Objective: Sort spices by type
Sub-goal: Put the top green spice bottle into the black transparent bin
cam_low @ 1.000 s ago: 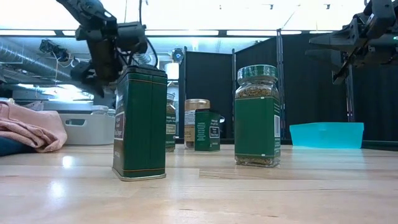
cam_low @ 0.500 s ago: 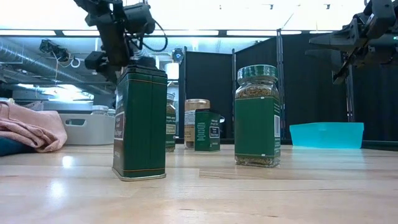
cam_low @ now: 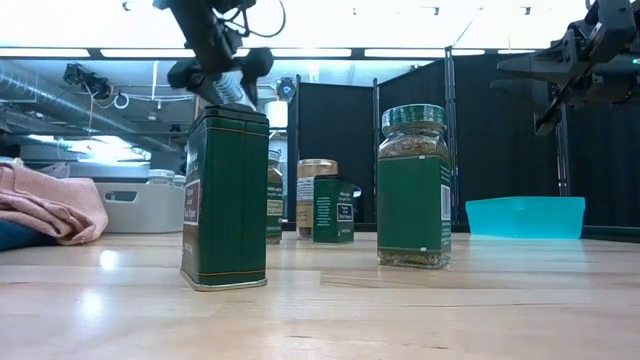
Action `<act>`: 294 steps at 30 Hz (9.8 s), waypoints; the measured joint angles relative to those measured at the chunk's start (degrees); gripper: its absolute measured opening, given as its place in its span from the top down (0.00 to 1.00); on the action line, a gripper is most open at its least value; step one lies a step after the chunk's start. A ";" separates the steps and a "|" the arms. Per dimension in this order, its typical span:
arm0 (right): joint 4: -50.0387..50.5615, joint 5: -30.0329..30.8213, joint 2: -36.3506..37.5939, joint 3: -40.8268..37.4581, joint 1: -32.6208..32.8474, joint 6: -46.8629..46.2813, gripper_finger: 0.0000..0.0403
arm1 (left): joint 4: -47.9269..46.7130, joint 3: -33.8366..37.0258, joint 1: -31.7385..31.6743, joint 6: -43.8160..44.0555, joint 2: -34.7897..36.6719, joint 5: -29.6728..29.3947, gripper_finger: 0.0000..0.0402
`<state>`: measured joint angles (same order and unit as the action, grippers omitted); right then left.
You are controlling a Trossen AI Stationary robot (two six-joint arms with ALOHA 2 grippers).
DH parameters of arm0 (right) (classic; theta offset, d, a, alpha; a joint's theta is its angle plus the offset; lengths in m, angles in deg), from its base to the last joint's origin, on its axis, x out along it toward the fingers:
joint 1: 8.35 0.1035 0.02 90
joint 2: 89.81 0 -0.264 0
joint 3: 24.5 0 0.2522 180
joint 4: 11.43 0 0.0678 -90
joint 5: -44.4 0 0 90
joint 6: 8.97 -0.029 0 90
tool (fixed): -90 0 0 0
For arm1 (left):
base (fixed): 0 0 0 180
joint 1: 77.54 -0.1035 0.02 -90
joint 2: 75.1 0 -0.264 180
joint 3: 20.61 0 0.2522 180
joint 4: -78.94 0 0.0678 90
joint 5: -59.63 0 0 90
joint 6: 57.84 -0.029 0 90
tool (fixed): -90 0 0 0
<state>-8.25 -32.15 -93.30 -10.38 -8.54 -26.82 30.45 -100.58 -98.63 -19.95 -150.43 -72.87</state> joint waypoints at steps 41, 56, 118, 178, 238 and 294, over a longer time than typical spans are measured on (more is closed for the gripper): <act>1.64 0.00 0.02 0.00 0.00 9.92 0.60 | 5.67 -0.14 14.80 1.86 0.00 1.45 0.17; 0.40 0.60 0.02 0.00 -0.04 -4.69 0.60 | 10.19 -0.10 21.06 2.00 0.00 1.41 0.17; -29.48 -20.02 -16.35 24.92 9.07 -6.36 0.60 | 21.32 -0.10 49.37 1.46 -0.46 6.35 0.17; 36.76 -19.01 -36.28 46.64 9.51 0.87 0.60 | -20.81 -17.89 26.96 14.68 -17.95 9.07 0.17; 36.86 -20.13 -44.15 46.64 9.60 -0.47 0.60 | -26.95 -21.21 32.45 31.30 -30.60 10.00 0.17; 37.68 -20.12 -44.14 46.64 9.61 -1.51 0.60 | -37.64 -33.35 41.79 33.00 -31.17 11.37 0.57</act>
<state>29.43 -52.27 -137.44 36.26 1.07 -28.32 -7.19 -133.93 -56.84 13.06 -181.60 -61.50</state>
